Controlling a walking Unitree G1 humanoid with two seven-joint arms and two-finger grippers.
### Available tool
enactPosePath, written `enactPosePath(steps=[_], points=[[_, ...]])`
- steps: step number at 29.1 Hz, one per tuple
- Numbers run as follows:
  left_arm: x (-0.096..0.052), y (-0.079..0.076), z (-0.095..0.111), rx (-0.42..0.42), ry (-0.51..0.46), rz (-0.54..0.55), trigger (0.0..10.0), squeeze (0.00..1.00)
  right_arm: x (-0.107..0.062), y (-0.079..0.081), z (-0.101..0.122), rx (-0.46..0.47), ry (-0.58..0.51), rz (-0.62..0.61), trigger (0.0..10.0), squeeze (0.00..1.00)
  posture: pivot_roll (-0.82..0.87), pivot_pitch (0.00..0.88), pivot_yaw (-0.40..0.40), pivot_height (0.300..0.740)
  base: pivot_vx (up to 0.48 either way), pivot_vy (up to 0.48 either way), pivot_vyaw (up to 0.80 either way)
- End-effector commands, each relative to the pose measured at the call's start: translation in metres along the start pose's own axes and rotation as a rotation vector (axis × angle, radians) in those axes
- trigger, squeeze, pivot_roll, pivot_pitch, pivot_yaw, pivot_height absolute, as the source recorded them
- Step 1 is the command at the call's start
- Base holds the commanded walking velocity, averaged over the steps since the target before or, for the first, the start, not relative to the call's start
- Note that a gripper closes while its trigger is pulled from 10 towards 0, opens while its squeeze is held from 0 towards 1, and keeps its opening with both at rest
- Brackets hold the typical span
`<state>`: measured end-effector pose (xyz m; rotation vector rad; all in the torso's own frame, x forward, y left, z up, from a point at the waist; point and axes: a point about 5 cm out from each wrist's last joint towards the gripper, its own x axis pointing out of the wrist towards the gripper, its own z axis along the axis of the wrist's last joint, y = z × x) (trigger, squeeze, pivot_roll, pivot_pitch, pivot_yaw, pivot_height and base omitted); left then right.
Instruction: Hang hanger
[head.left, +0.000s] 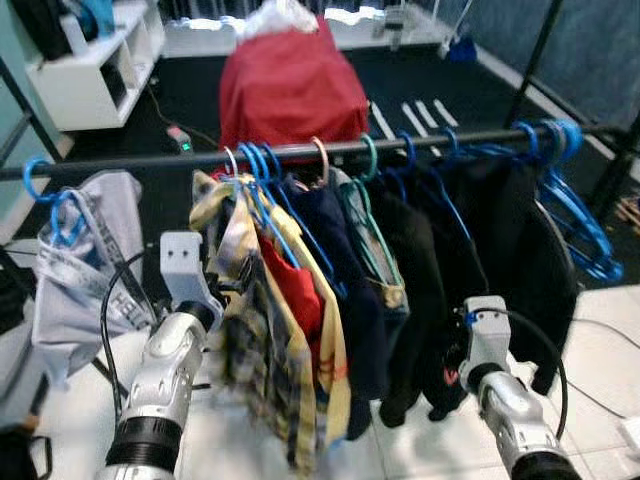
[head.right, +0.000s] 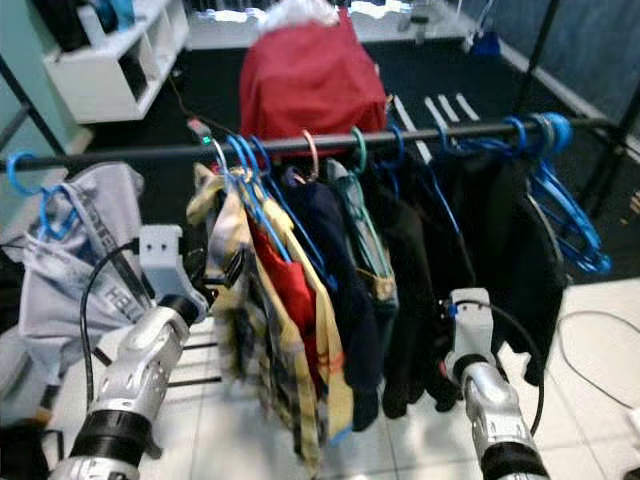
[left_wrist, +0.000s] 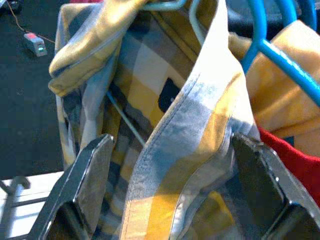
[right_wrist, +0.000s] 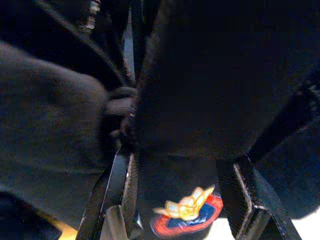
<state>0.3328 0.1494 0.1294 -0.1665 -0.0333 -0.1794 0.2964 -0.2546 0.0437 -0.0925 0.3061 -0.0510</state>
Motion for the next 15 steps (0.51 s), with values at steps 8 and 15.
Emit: enactPosePath(steps=[8, 15], points=[[-0.001, -0.009, -0.002, 0.097, 0.073, 0.012, 10.0, 0.0, -0.002, 0.002, -0.007, -0.002, 0.023, 0.002, 10.0, 0.0, -0.12, 0.126, 0.034, 0.74, 0.0, 0.0, 0.0], [0.0, -0.028, 0.007, 0.051, 0.123, -0.075, 10.0, 0.0, -0.002, 0.002, -0.007, -0.004, 0.024, -0.002, 10.0, 0.0, -0.11, 0.127, 0.034, 0.74, 0.0, 0.0, 0.0]])
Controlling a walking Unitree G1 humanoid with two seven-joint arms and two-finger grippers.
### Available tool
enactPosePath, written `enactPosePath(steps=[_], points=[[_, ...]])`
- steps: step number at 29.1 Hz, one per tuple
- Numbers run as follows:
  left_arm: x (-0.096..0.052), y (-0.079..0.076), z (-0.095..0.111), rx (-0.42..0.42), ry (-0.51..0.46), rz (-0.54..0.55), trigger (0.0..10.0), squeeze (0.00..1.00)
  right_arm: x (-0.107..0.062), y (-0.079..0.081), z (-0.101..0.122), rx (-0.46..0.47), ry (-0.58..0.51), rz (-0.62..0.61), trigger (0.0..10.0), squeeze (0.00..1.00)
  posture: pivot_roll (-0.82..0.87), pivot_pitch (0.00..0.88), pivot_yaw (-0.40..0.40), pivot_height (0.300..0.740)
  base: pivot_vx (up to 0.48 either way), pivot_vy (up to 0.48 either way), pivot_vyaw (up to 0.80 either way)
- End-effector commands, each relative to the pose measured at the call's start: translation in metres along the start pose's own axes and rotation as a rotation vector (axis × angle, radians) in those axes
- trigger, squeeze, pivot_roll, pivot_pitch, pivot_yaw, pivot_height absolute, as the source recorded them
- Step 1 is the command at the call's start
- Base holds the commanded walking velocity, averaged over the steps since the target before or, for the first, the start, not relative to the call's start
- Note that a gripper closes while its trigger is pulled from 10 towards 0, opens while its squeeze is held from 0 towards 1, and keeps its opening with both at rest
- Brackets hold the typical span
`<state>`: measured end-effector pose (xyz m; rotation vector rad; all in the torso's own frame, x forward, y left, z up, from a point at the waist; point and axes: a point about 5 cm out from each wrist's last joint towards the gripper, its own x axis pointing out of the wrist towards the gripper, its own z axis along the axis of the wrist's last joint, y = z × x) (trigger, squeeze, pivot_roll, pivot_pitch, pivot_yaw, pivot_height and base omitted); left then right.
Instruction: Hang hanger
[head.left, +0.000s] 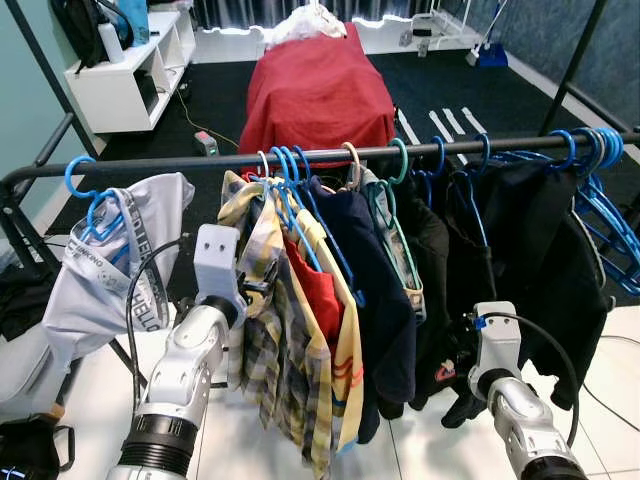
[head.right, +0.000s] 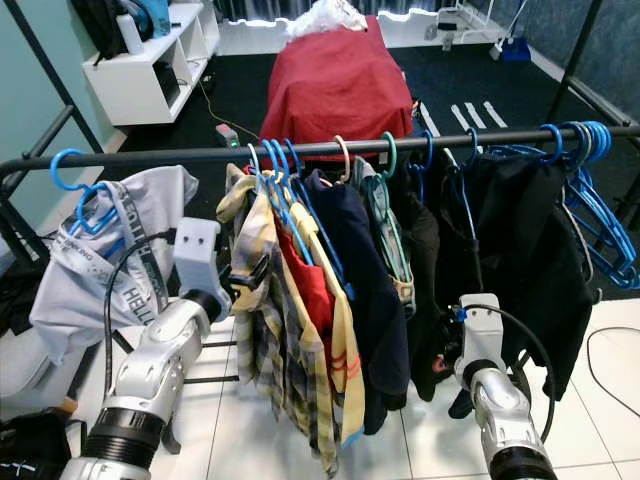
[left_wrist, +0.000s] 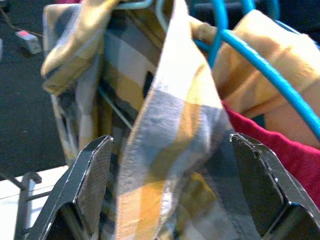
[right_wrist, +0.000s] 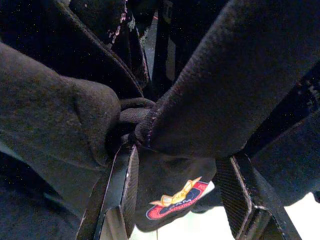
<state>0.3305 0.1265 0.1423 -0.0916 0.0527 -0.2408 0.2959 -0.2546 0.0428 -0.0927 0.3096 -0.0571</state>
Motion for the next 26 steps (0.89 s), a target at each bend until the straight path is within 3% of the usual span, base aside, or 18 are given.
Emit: enactPosePath(steps=[1, 9, 12, 14, 18, 21, 23, 25, 26], points=[[-0.002, -0.003, -0.002, -0.014, 0.025, -0.022, 10.0, 0.0, -0.002, 0.002, -0.006, -0.005, 0.02, 0.004, 10.0, 0.0, -0.11, 0.127, 0.034, 0.74, 0.0, 0.0, 0.0], [-0.02, -0.01, 0.017, 0.032, 0.129, -0.16, 10.0, 0.0, -0.001, 0.001, -0.005, -0.005, 0.019, 0.002, 10.0, 0.0, -0.11, 0.13, 0.036, 0.74, 0.0, 0.0, 0.0], [-0.03, 0.001, 0.03, 0.088, 0.136, -0.153, 10.0, 0.0, -0.001, 0.0, -0.005, -0.004, 0.02, 0.0, 10.0, 0.0, -0.11, 0.132, 0.036, 0.74, 0.0, 0.0, 0.0], [-0.04, 0.027, 0.039, 0.172, 0.178, -0.064, 10.0, 0.0, -0.001, 0.002, -0.005, -0.004, 0.022, 0.004, 10.0, 0.0, -0.1, 0.132, 0.036, 0.74, 0.0, 0.0, 0.0], [-0.053, 0.036, 0.044, 0.175, 0.257, -0.11, 10.0, 0.0, 0.0, 0.003, -0.005, -0.005, 0.023, 0.008, 10.0, 0.0, -0.09, 0.13, 0.035, 0.74, 0.0, 0.0, 0.0], [-0.067, 0.02, 0.041, 0.102, 0.345, -0.285, 10.0, 0.0, 0.001, 0.002, -0.004, -0.006, 0.022, 0.008, 10.0, 0.0, -0.09, 0.127, 0.036, 0.74, 0.0, 0.0, 0.0], [-0.067, 0.02, 0.041, 0.102, 0.345, -0.285, 10.0, 0.0, 0.001, 0.002, -0.004, -0.006, 0.022, 0.008, 10.0, 0.0, -0.09, 0.127, 0.036, 0.74, 0.0, 0.0, 0.0], [-0.072, -0.002, 0.024, -0.015, 0.412, -0.366, 10.0, 0.0, 0.001, 0.001, -0.003, -0.008, 0.022, 0.005, 10.0, 0.0, -0.1, 0.12, 0.038, 0.74, 0.0, 0.0, 0.0], [-0.072, -0.002, 0.024, -0.015, 0.412, -0.366, 10.0, 0.0, 0.001, 0.001, -0.003, -0.008, 0.022, 0.005, 10.0, 0.0, -0.1, 0.12, 0.038, 0.74, 0.0, 0.0, 0.0]])
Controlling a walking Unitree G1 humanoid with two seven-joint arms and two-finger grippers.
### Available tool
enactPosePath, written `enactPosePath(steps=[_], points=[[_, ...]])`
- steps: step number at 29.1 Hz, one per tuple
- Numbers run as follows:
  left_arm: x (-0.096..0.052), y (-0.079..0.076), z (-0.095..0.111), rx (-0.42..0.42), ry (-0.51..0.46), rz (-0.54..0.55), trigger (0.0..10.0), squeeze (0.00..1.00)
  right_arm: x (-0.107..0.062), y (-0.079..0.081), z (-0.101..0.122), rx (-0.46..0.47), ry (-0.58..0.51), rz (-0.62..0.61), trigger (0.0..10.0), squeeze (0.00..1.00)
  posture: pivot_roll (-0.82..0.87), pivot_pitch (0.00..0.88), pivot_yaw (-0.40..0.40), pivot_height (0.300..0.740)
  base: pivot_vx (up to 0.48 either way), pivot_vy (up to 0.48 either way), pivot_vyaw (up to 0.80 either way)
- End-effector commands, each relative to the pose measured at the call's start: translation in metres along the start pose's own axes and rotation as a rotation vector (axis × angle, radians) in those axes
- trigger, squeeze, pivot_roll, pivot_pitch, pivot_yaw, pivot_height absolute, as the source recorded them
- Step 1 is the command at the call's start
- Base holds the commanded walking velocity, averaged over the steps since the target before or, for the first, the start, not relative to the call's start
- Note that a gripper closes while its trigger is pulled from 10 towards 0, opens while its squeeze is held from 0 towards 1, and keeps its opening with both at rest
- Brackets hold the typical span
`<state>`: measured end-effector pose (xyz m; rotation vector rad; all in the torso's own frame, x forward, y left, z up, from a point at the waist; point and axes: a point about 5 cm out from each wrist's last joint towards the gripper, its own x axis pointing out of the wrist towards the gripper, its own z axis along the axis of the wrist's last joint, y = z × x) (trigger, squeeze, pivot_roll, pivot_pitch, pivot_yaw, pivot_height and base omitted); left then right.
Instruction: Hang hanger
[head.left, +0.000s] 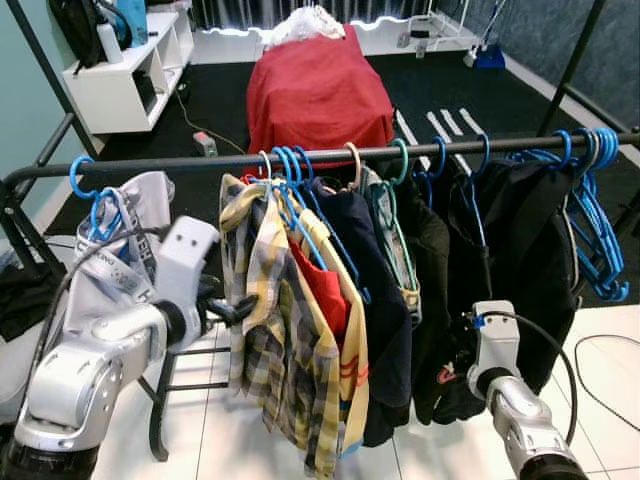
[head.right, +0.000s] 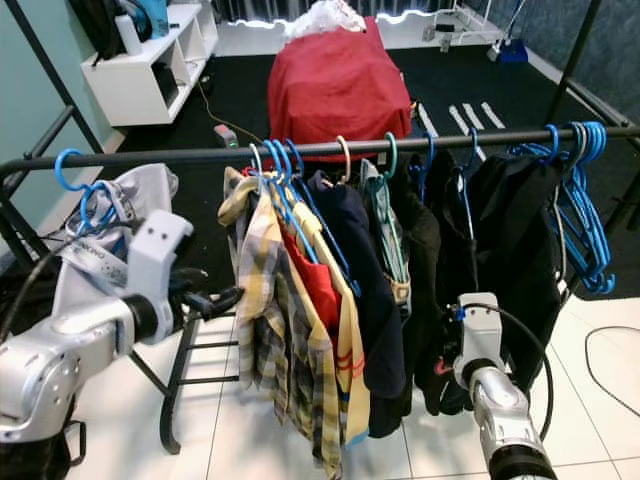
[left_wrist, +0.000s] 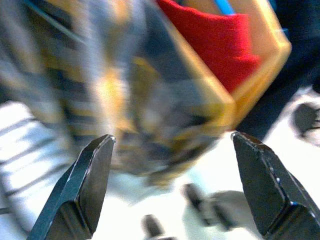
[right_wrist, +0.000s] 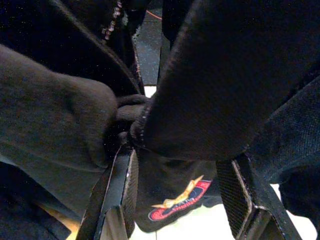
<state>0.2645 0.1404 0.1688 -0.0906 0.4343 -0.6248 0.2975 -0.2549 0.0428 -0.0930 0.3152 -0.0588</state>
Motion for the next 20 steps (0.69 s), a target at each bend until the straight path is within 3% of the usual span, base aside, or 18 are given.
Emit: enactPosePath(steps=[1, 2, 3, 5, 6, 8, 10, 11, 12, 15, 20], points=[[0.004, -0.009, -0.006, -0.046, 0.022, -0.028, 10.0, 0.0, 0.0, 0.002, -0.004, -0.01, 0.016, 0.005, 10.0, 0.0, -0.1, 0.119, 0.038, 0.74, 0.0, 0.0, 0.0], [0.004, -0.009, -0.006, -0.046, 0.022, -0.028, 10.0, 0.0, 0.0, 0.002, -0.004, -0.01, 0.016, 0.005, 10.0, 0.0, -0.1, 0.119, 0.038, 0.74, 0.0, 0.0, 0.0], [0.011, -0.02, -0.008, -0.098, 0.018, -0.067, 10.0, 0.0, 0.0, 0.001, -0.004, -0.011, 0.015, 0.004, 10.0, 0.0, -0.1, 0.117, 0.038, 0.74, 0.0, 0.0, 0.0], [0.011, -0.02, -0.008, -0.098, 0.018, -0.067, 10.0, 0.0, 0.0, 0.001, -0.004, -0.011, 0.015, 0.004, 10.0, 0.0, -0.1, 0.117, 0.038, 0.74, 0.0, 0.0, 0.0], [0.02, -0.029, -0.008, -0.138, -0.006, -0.083, 10.0, 0.0, -0.001, 0.0, -0.004, -0.013, 0.014, 0.001, 10.0, 0.0, -0.1, 0.115, 0.04, 0.74, 0.0, 0.0, 0.0], [0.02, -0.029, -0.008, -0.138, -0.006, -0.083, 10.0, 0.0, -0.001, 0.0, -0.004, -0.013, 0.014, 0.001, 10.0, 0.0, -0.1, 0.115, 0.04, 0.74, 0.0, 0.0, 0.0], [0.039, -0.037, 0.0, -0.21, -0.072, -0.026, 10.0, 0.0, -0.001, -0.001, -0.004, -0.013, 0.013, -0.004, 10.0, 0.0, -0.1, 0.117, 0.043, 0.74, 0.0, 0.0, 0.0], [0.039, -0.037, 0.0, -0.21, -0.072, -0.026, 10.0, 0.0, -0.001, -0.001, -0.004, -0.013, 0.013, -0.004, 10.0, 0.0, -0.1, 0.117, 0.043, 0.74, 0.0, 0.0, 0.0], [0.048, -0.038, 0.004, -0.227, -0.095, 0.034, 10.0, 0.0, -0.001, -0.001, -0.004, -0.012, 0.012, -0.006, 10.0, 0.0, -0.1, 0.117, 0.043, 0.74, 0.0, 0.0, 0.0], [0.048, -0.038, 0.004, -0.227, -0.095, 0.034, 10.0, 0.0, -0.001, -0.001, -0.004, -0.012, 0.012, -0.006, 10.0, 0.0, -0.1, 0.117, 0.043, 0.74, 0.0, 0.0, 0.0], [0.063, -0.043, 0.012, -0.206, -0.103, 0.111, 10.0, 0.0, -0.001, 0.0, -0.004, -0.009, 0.011, -0.008, 10.0, 0.0, -0.11, 0.122, 0.046, 0.74, 0.0, 0.0, 0.0]])
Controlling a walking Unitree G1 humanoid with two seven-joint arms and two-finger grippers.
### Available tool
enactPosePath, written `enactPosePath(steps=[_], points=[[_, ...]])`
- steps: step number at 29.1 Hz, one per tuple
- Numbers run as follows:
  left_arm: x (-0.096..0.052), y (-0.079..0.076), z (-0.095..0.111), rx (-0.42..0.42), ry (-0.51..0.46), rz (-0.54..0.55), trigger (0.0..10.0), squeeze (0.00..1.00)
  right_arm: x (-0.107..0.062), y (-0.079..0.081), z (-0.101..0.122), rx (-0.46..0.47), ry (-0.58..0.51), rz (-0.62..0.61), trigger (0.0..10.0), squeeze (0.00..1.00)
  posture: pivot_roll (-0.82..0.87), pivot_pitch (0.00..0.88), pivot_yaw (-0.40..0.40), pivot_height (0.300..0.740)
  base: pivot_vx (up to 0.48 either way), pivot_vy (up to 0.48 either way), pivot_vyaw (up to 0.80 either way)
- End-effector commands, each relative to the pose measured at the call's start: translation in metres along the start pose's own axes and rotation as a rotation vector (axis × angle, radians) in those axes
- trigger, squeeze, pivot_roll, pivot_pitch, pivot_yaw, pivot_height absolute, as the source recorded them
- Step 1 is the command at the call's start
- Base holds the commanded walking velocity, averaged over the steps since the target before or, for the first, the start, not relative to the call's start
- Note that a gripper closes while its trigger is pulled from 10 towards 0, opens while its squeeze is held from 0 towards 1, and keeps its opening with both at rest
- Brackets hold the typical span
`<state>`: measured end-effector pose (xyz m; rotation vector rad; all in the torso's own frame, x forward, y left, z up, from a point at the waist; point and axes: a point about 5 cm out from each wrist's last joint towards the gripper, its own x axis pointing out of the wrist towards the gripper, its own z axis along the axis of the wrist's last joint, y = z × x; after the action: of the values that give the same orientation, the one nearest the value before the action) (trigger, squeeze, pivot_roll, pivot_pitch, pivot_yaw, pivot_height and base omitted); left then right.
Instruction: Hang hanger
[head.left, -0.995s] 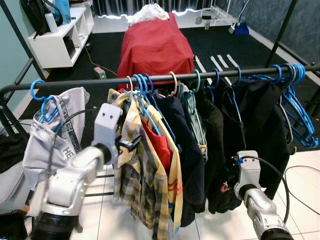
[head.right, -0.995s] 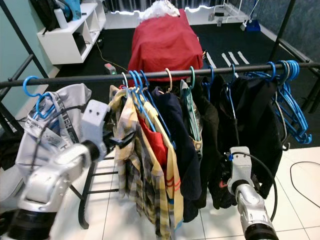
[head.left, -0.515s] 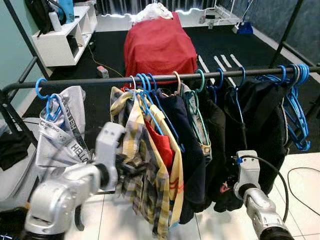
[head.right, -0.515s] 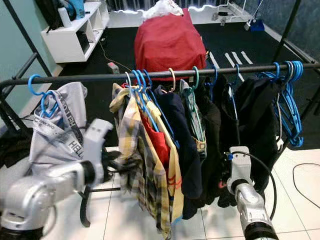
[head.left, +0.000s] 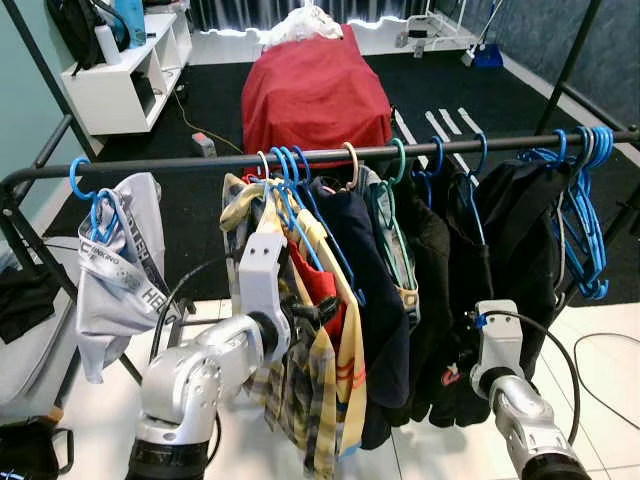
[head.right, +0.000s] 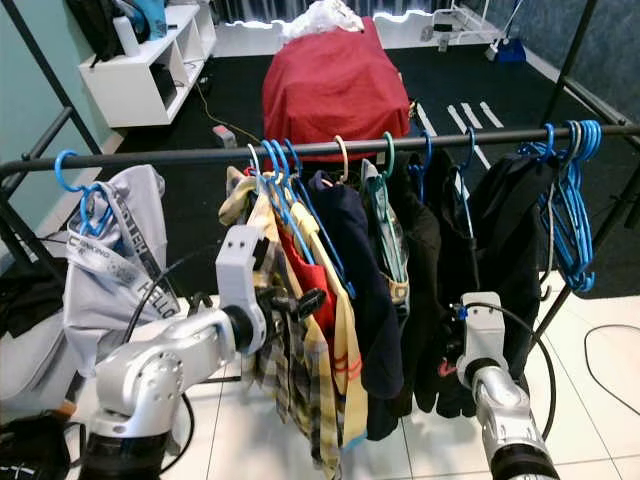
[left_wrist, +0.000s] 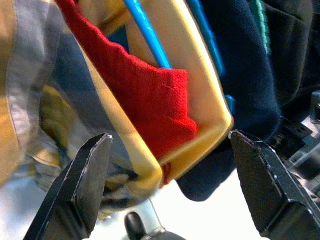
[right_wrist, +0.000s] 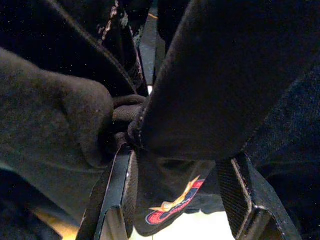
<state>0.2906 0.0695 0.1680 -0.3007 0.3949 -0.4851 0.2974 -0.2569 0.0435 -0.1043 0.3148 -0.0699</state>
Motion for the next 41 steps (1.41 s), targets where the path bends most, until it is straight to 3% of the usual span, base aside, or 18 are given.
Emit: enactPosePath(steps=[1, 2, 3, 4, 5, 6, 8, 9, 10, 13, 15, 21, 23, 25, 29, 32, 36, 41], points=[[0.002, 0.0, -0.002, 0.004, 0.003, 0.024, 10.0, 0.0, -0.001, 0.002, -0.004, 0.0, 0.011, 0.005, 10.0, 0.0, -0.11, 0.122, 0.046, 0.74, 0.0, 0.0, 0.0], [0.009, -0.006, 0.0, 0.08, 0.011, 0.063, 10.0, 0.0, -0.001, 0.003, -0.005, 0.002, 0.01, 0.004, 10.0, 0.0, -0.11, 0.122, 0.049, 0.74, 0.0, 0.0, 0.0], [0.009, -0.006, 0.0, 0.08, 0.011, 0.063, 10.0, 0.0, -0.001, 0.003, -0.005, 0.002, 0.01, 0.004, 10.0, 0.0, -0.11, 0.122, 0.049, 0.74, 0.0, 0.0, 0.0], [0.013, -0.011, 0.001, 0.161, 0.012, 0.102, 10.0, 0.0, -0.002, 0.003, -0.005, 0.004, 0.009, 0.002, 10.0, 0.0, -0.11, 0.124, 0.052, 0.74, 0.0, 0.0, 0.0], [0.013, -0.011, 0.001, 0.161, 0.012, 0.102, 10.0, 0.0, -0.002, 0.003, -0.005, 0.004, 0.009, 0.002, 10.0, 0.0, -0.11, 0.124, 0.052, 0.74, 0.0, 0.0, 0.0], [0.016, -0.013, 0.002, 0.223, 0.006, 0.155, 10.0, 0.0, -0.002, 0.003, -0.005, 0.006, 0.009, 0.0, 10.0, 0.0, -0.12, 0.124, 0.052, 0.74, 0.0, 0.0, 0.0], [0.016, -0.013, 0.002, 0.223, 0.006, 0.155, 10.0, 0.0, -0.002, 0.003, -0.005, 0.006, 0.009, 0.0, 10.0, 0.0, -0.12, 0.124, 0.052, 0.74, 0.0, 0.0, 0.0], [0.016, -0.013, 0.003, 0.275, -0.001, 0.205, 10.0, 0.0, -0.002, 0.003, -0.006, 0.008, 0.008, -0.002, 10.0, 0.0, -0.11, 0.127, 0.053, 0.74, 0.0, 0.0, 0.0], [0.016, -0.013, 0.003, 0.275, -0.001, 0.205, 10.0, 0.0, -0.002, 0.003, -0.006, 0.008, 0.008, -0.002, 10.0, 0.0, -0.11, 0.127, 0.053, 0.74, 0.0, 0.0, 0.0], [0.017, 0.001, 0.002, 0.316, -0.022, 0.392, 10.0, 0.0, -0.003, 0.003, -0.006, 0.009, 0.008, -0.003, 10.0, 0.0, -0.11, 0.129, 0.053, 0.74, 0.0, 0.0, 0.0], [0.017, 0.007, 0.0, 0.325, -0.018, 0.441, 10.0, 0.0, -0.002, 0.003, -0.006, 0.009, 0.007, -0.003, 10.0, 0.0, -0.11, 0.129, 0.053, 0.74, 0.0, 0.0, 0.0], [0.017, 0.011, -0.002, 0.308, -0.017, 0.484, 10.0, 0.0, -0.003, 0.003, -0.005, 0.008, 0.006, -0.005, 10.0, 0.0, -0.12, 0.127, 0.053, 0.74, 0.0, 0.0, 0.0], [0.019, 0.013, -0.004, 0.252, -0.018, 0.481, 10.0, 0.0, -0.003, 0.002, -0.005, 0.007, 0.005, -0.008, 10.0, 0.0, -0.12, 0.127, 0.054, 0.74, 0.0, 0.0, 0.0], [0.019, 0.013, -0.004, 0.252, -0.018, 0.481, 10.0, 0.0, -0.003, 0.002, -0.005, 0.007, 0.005, -0.008, 10.0, 0.0, -0.12, 0.127, 0.054, 0.74, 0.0, 0.0, 0.0], [0.02, 0.001, 0.011, 0.031, -0.119, 0.353, 10.0, 0.0, -0.003, 0.0, -0.005, 0.005, 0.006, -0.011, 10.0, 0.0, -0.12, 0.13, 0.052, 0.74, 0.0, 0.0, 0.0], [0.019, 0.002, 0.017, 0.014, -0.158, 0.344, 10.0, 0.0, -0.003, 0.0, -0.005, 0.006, 0.006, -0.01, 10.0, 0.0, -0.12, 0.131, 0.051, 0.74, 0.0, 0.0, 0.0], [0.016, 0.019, 0.021, 0.017, -0.197, 0.429, 10.0, 0.0, -0.003, 0.002, -0.004, 0.003, 0.006, -0.005, 10.0, 0.0, -0.12, 0.134, 0.047, 0.74, 0.0, 0.0, 0.0], [0.015, 0.021, 0.021, 0.017, -0.201, 0.442, 10.0, 0.0, -0.003, 0.002, -0.004, 0.002, 0.006, -0.005, 10.0, 0.0, -0.12, 0.134, 0.047, 0.74, 0.0, 0.0, 0.0]])
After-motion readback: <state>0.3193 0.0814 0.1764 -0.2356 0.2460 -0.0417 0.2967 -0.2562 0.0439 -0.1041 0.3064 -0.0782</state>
